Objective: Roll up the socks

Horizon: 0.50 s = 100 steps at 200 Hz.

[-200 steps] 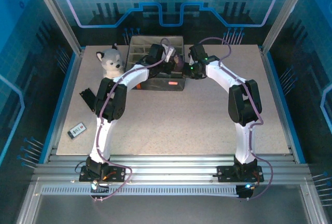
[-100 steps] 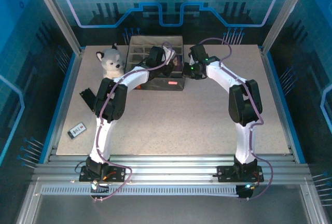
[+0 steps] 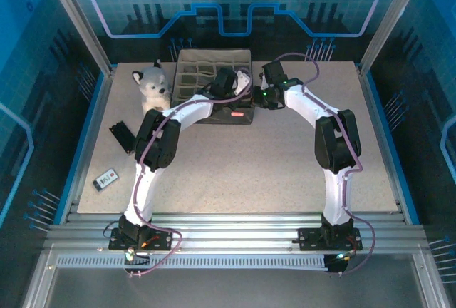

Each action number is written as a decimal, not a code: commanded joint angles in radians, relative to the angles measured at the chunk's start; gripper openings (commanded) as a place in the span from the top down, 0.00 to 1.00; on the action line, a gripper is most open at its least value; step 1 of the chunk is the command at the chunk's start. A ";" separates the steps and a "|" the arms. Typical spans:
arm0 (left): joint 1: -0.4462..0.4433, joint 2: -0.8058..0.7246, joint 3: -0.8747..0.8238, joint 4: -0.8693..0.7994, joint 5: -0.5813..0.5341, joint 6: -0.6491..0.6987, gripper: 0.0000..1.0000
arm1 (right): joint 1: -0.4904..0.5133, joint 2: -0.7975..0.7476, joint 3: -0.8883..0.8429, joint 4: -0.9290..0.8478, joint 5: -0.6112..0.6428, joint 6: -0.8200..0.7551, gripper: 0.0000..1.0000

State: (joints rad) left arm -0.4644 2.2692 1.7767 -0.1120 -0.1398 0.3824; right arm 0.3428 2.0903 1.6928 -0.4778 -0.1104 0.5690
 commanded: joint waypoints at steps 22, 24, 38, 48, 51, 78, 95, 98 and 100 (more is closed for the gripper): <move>-0.012 0.083 0.103 -0.242 0.015 0.041 0.90 | -0.016 -0.004 -0.033 -0.027 -0.014 0.006 0.97; -0.012 0.084 0.107 -0.249 0.015 0.041 0.89 | -0.017 -0.004 -0.033 -0.027 -0.014 0.006 0.97; -0.012 0.082 0.129 -0.287 0.023 0.035 0.79 | -0.017 -0.003 -0.032 -0.031 -0.013 0.002 0.97; -0.010 0.069 0.132 -0.306 0.052 0.028 0.71 | -0.017 -0.003 -0.031 -0.034 -0.008 -0.001 0.97; -0.009 0.064 0.133 -0.311 0.061 0.025 0.69 | -0.016 -0.003 -0.031 -0.034 -0.008 -0.001 0.97; -0.008 0.019 0.130 -0.343 0.111 0.001 0.56 | -0.016 0.004 -0.025 -0.039 -0.007 -0.001 0.97; -0.002 -0.010 0.136 -0.359 0.141 -0.019 0.53 | -0.017 0.009 -0.021 -0.042 -0.008 -0.002 0.98; -0.001 -0.016 0.138 -0.362 0.149 -0.022 0.52 | -0.017 0.010 -0.021 -0.044 -0.008 -0.001 0.98; 0.000 -0.018 0.139 -0.364 0.154 -0.025 0.51 | -0.017 0.010 -0.021 -0.043 -0.008 -0.004 0.98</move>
State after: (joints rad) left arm -0.4671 2.3077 1.9011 -0.3367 -0.0784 0.3908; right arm 0.3397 2.0872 1.6875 -0.4770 -0.1162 0.5682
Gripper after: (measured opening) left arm 0.467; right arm 0.050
